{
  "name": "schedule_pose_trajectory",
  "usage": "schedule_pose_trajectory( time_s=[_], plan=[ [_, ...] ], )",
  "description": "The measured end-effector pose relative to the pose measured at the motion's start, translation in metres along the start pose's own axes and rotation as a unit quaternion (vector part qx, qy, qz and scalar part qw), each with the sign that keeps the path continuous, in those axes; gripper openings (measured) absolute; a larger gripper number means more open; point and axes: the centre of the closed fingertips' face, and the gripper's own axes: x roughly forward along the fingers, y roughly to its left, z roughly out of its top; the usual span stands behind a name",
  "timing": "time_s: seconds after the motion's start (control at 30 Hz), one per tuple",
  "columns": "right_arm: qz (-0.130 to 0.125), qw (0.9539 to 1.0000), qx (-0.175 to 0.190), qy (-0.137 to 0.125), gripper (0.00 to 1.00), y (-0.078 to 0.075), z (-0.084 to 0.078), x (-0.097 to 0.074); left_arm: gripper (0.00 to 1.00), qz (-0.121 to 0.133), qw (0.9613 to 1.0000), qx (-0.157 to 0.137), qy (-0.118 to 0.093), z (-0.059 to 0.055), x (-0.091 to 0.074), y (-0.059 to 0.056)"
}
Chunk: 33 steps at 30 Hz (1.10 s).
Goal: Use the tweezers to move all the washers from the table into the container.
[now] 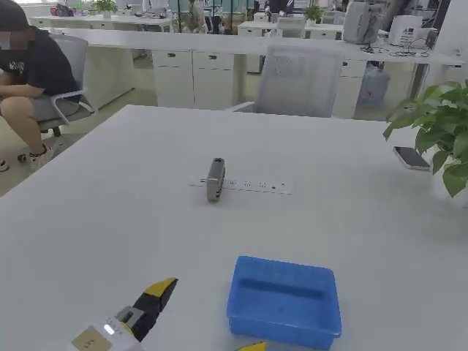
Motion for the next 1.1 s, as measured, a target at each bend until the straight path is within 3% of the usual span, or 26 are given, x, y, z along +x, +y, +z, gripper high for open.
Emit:
schedule_pose_trajectory(
  time_s=[1.1],
  plan=[
    [-0.003, 0.9999, -0.006, 0.016, 0.73, 0.0001, -0.0055, 0.0003, 0.77, -0.01, 0.9999, 0.0, 0.011, -0.0044, 0.0014, -0.0038]
  ],
)
